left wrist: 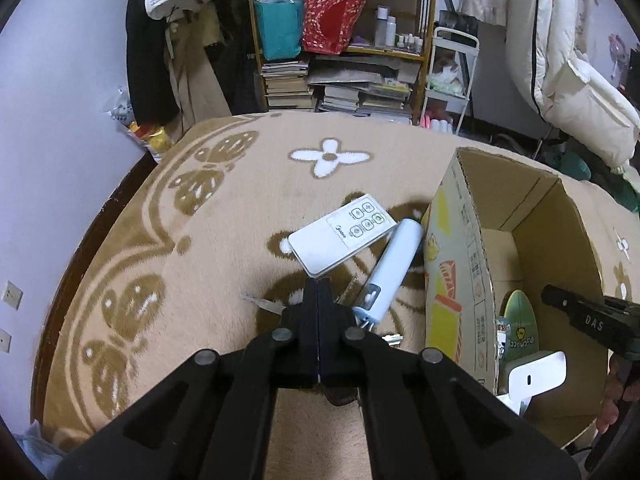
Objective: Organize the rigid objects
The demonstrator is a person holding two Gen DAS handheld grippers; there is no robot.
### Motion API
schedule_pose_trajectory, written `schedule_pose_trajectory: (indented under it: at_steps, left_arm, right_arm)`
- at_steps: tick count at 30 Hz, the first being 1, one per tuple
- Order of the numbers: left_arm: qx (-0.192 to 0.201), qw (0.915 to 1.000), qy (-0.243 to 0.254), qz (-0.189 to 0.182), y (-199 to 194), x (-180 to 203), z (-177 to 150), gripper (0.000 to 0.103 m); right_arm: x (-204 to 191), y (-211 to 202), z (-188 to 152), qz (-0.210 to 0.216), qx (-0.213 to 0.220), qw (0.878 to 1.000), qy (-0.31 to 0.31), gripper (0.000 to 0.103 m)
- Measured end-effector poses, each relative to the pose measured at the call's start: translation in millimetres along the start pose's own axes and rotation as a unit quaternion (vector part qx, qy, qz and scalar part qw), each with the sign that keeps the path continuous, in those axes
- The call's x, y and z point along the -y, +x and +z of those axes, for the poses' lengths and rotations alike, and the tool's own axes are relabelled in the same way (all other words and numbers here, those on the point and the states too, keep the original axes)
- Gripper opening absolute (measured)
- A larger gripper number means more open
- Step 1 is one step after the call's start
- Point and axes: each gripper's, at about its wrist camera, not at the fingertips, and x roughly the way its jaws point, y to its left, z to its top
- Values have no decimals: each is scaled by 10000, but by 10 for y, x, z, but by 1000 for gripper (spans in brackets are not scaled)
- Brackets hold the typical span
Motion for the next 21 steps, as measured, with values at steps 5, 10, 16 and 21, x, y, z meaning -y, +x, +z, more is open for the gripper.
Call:
schedule_pose_trajectory:
  at_steps: [5,10,16,21]
  left_arm:
    - [-347,9990,-298,-19,166,-117,-25,4]
    - [-790,9948,-646,24,410,-239,-73,16]
    - [-1104,9899,-875,171,608,-321,-117,59]
    - [-1042,9900,-914,271,630,-339,-106,70]
  right_arm:
    - [-1,1,1,0,-1,10000,1,11]
    - [-7,3,-1,-2,-1,10000,1,11]
    - [-2,1,2,0,-1,10000,4,11]
    - [-3,1,1,-2,-1,10000,-3,11]
